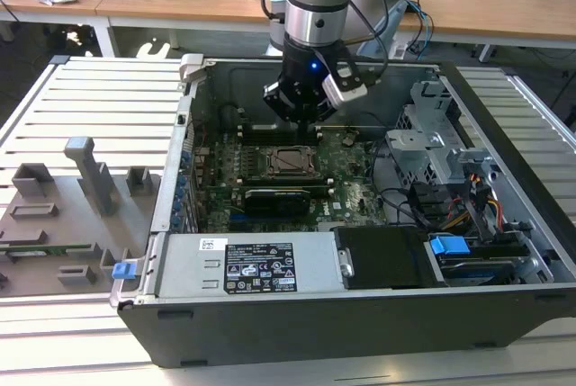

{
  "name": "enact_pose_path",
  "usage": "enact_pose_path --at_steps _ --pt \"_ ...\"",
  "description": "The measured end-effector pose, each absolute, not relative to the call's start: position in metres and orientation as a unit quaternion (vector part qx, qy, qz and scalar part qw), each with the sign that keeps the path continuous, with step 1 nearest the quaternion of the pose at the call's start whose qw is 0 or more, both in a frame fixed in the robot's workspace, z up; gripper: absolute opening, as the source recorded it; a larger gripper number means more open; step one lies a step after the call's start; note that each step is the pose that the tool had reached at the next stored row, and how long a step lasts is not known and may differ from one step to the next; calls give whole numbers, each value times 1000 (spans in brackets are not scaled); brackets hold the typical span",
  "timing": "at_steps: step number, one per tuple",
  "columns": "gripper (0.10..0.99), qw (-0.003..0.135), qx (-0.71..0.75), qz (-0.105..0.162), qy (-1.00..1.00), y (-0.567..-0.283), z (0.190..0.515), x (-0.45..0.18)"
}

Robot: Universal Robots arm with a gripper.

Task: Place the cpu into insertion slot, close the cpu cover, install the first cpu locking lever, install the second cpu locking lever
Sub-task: 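Install the first cpu locking lever, then install the second cpu locking lever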

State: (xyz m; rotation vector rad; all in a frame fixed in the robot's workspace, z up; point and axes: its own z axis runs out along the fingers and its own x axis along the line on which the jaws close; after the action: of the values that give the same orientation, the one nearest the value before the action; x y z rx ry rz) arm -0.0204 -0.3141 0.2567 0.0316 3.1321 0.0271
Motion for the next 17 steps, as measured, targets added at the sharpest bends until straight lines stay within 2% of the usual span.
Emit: enact_pose_path --at_steps 17 --pt "106 5 10 9 1000 -314 262 -20"
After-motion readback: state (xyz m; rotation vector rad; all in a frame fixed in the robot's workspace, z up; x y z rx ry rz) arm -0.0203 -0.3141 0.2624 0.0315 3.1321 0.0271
